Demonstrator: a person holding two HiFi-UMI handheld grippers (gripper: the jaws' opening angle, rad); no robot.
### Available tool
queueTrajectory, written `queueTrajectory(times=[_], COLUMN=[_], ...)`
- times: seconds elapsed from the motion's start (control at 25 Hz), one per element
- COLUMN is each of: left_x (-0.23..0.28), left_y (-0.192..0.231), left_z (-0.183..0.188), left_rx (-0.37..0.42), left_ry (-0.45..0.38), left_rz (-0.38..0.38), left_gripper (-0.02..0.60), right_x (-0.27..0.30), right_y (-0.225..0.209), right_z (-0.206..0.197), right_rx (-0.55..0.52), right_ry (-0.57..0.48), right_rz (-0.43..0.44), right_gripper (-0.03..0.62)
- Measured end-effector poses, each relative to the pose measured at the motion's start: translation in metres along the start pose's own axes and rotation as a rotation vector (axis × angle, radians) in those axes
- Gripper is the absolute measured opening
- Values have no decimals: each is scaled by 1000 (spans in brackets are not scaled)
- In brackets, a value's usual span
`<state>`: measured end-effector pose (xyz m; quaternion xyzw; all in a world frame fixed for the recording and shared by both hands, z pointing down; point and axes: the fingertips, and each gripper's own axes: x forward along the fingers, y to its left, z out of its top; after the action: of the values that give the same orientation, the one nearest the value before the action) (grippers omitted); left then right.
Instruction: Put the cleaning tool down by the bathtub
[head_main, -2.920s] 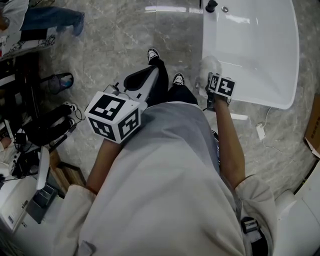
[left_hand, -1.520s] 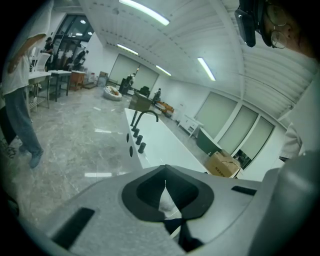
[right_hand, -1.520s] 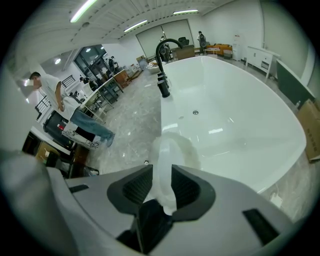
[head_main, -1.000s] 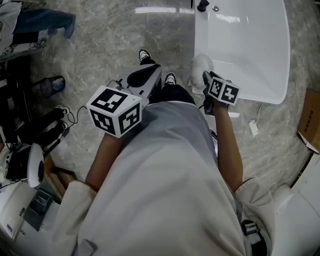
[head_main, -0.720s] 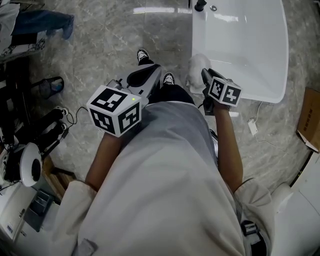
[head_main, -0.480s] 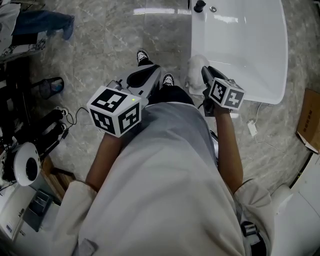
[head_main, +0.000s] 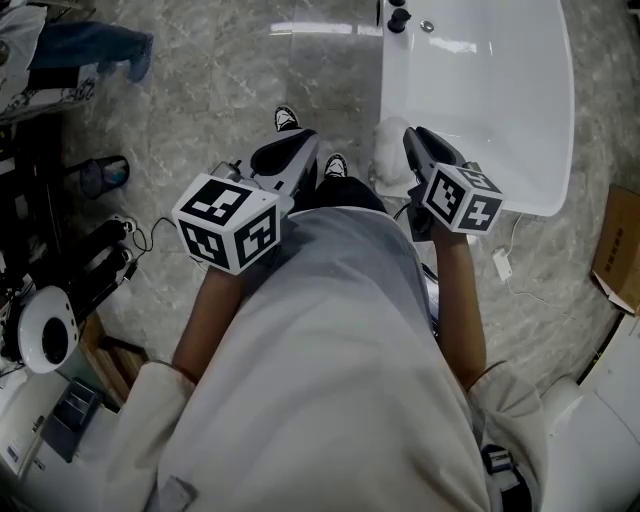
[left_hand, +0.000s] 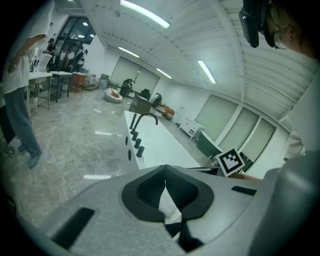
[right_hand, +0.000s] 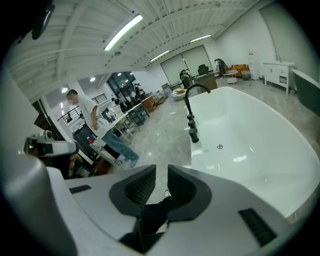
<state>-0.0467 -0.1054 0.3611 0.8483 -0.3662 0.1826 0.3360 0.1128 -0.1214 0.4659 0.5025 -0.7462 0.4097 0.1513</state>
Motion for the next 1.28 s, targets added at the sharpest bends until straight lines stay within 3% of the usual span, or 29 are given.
queueTrajectory(times=[1.28], left_x=[-3], left_y=[-10], left_z=[15], left_rx=[-6], left_ry=[-63], left_rz=[20], left_gripper=[5], right_x=[-77], right_y=[54], right_z=[76], right_rx=[-199], right_ry=[-180], right_rz=[139], right_gripper=[12])
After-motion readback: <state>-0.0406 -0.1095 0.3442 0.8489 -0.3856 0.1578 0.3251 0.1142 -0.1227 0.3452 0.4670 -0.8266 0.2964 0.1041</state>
